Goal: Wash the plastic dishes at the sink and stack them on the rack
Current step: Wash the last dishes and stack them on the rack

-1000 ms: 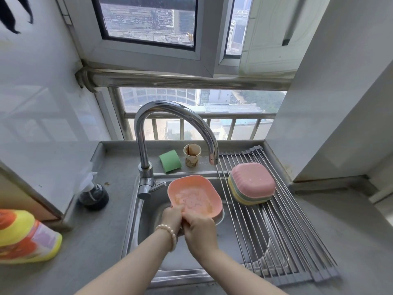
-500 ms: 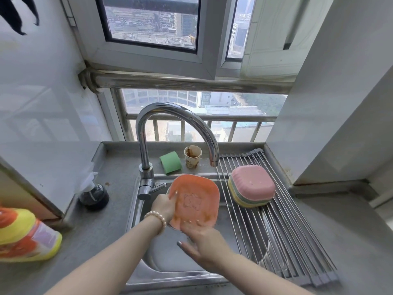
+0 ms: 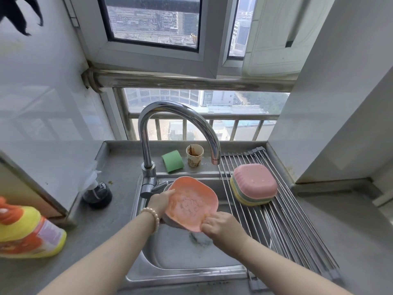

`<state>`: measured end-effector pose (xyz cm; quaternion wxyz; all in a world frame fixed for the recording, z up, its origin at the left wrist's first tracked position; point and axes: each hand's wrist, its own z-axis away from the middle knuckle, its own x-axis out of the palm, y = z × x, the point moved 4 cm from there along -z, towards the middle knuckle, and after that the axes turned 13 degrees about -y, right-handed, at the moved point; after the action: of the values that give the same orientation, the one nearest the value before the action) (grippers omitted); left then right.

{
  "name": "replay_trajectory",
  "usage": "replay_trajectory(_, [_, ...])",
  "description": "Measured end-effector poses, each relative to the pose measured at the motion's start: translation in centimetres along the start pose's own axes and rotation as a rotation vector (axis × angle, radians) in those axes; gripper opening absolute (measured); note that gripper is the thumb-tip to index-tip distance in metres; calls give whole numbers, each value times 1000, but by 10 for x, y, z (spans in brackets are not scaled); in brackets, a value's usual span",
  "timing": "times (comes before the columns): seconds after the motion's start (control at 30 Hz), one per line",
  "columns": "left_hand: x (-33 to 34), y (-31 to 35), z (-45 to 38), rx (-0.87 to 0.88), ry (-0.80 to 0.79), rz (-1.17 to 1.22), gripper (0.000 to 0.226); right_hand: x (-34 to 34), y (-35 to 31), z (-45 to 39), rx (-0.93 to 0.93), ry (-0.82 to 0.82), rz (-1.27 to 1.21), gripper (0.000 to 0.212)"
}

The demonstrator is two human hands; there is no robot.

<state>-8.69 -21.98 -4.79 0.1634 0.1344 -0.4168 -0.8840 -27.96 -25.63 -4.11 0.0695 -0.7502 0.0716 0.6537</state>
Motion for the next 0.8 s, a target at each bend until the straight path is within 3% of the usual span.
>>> replay_trajectory(0.07, [14,-11,8,-42,-31,172,32,-8,-7,-10,82,-9,-40,28])
replay_trajectory(0.13, [35,-19,19,-88,-87,257,14,-15,-19,-26,159,0,-57,35])
replay_trajectory(0.23, [53,-27,23,-117,-86,292,25,-18,-34,-43,276,36,-143,38])
replay_trajectory(0.33, [39,-24,11,-21,12,184,23,-7,-36,-34,214,128,-256,13])
replay_trajectory(0.37, [33,-23,8,10,35,150,27,-4,-30,-24,196,130,-247,16])
replay_trajectory(0.47, [16,-18,10,65,53,-17,33,2,-6,4,143,-79,-115,48])
replay_trajectory(0.57, [13,-19,10,62,4,-121,29,-5,11,11,300,-405,125,70])
replay_trajectory(0.63, [17,-19,10,72,-7,-114,35,-10,-4,3,367,-477,23,88])
replay_trajectory(0.73, [22,-15,14,121,-12,-131,35,-5,-39,-3,313,-550,-422,92])
replay_trajectory(0.8, [17,-14,12,124,-21,-158,38,-5,-40,0,283,-465,-403,96])
